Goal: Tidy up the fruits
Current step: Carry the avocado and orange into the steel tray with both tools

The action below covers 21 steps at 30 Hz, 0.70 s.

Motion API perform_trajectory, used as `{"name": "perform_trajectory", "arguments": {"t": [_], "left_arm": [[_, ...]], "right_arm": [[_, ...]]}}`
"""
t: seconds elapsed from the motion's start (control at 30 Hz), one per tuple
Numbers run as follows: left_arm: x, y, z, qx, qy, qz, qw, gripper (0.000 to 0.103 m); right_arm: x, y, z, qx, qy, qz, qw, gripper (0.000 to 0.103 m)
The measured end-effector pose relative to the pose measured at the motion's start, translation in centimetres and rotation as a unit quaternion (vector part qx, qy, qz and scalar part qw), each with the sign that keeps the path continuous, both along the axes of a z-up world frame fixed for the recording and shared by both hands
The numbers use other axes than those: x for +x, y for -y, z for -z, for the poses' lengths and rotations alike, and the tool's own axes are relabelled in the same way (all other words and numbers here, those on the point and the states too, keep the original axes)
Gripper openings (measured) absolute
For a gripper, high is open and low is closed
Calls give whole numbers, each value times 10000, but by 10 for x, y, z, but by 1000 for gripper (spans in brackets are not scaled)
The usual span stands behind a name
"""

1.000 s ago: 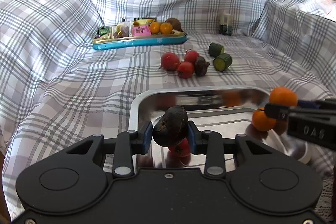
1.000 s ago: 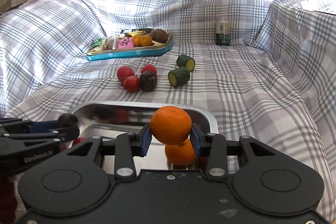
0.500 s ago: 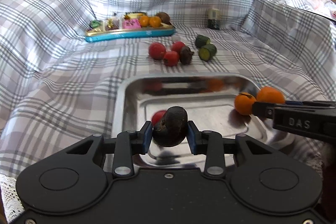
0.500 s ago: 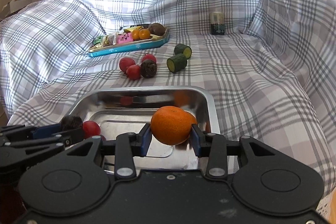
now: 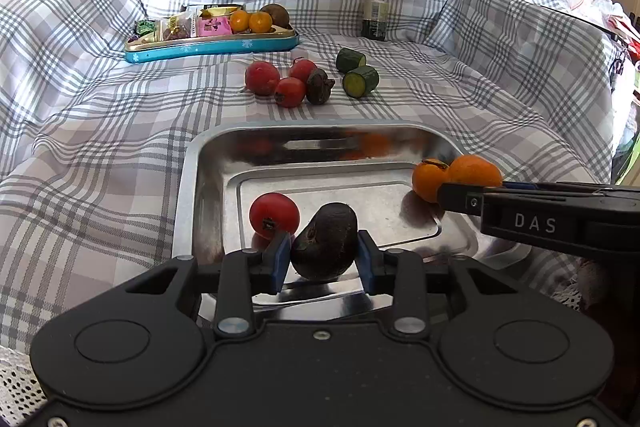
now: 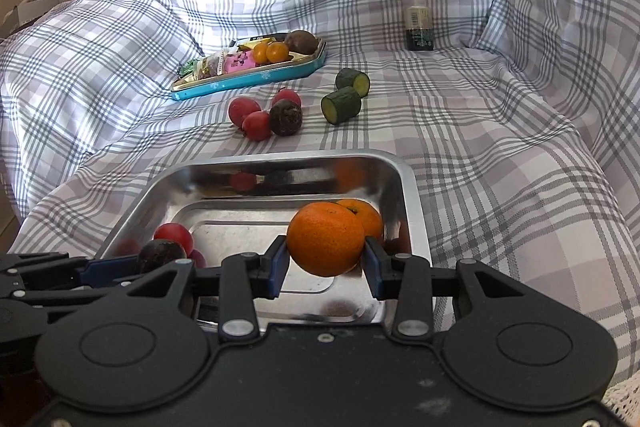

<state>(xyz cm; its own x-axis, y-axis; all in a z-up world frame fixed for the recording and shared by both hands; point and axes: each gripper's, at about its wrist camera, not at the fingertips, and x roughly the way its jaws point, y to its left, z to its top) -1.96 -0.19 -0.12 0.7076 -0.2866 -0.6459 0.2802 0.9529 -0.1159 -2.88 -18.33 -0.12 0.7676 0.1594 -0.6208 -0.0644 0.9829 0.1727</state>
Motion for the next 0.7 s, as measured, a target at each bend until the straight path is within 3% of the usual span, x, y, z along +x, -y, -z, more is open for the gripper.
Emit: {"name": "perform_trajectory", "arguments": {"t": [0.7], "left_arm": [[0, -4, -1, -147, 64, -60, 9999, 45]], "right_arm": [[-3, -2, 0, -4, 171, -105, 9998, 42]]}}
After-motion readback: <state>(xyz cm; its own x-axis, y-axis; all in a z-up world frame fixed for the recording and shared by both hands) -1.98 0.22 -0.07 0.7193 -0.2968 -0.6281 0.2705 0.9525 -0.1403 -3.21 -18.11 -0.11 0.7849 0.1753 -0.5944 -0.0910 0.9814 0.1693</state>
